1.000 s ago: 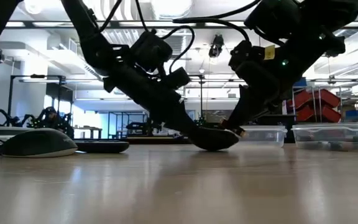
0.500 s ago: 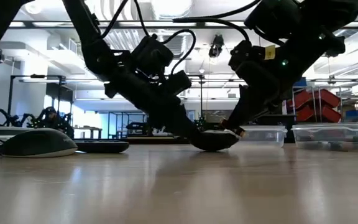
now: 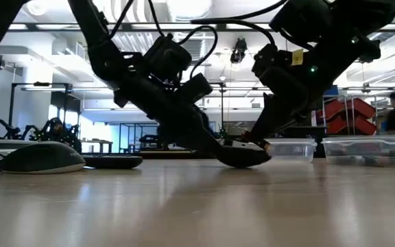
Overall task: Insert battery
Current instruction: Insert the brown battery into the black mouse battery compartment
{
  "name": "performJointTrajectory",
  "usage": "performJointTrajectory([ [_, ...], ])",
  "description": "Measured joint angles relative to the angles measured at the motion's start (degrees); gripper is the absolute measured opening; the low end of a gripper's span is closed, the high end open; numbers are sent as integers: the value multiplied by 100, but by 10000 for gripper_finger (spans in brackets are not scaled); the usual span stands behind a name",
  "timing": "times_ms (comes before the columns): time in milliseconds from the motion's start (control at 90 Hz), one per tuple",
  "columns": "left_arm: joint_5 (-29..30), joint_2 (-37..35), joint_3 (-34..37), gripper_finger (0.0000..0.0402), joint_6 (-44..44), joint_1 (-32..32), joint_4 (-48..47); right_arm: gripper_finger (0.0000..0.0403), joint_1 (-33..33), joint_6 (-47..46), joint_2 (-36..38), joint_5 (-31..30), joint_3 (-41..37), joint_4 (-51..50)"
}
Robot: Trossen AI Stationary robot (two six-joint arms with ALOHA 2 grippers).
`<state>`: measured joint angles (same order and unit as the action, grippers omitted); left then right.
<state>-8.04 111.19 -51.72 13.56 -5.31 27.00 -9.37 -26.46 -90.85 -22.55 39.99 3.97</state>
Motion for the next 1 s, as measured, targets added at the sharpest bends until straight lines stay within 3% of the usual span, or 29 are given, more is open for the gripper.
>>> performJointTrajectory([
  [233, 7, -1, 0, 216, 71, 84, -9, 13, 0, -11, 0, 0, 0, 103],
  [433, -19, -1, 0, 198, 52, 96, -9, 13, 0, -14, -32, -2, 0, 113],
  [578, -18, -1, 0, 215, 48, 114, -26, 13, -2, -70, -200, -36, 17, 198],
  [1000, 7, -1, 2, 316, 323, 115, 92, 13, 0, 103, -409, -13, 13, 560],
])
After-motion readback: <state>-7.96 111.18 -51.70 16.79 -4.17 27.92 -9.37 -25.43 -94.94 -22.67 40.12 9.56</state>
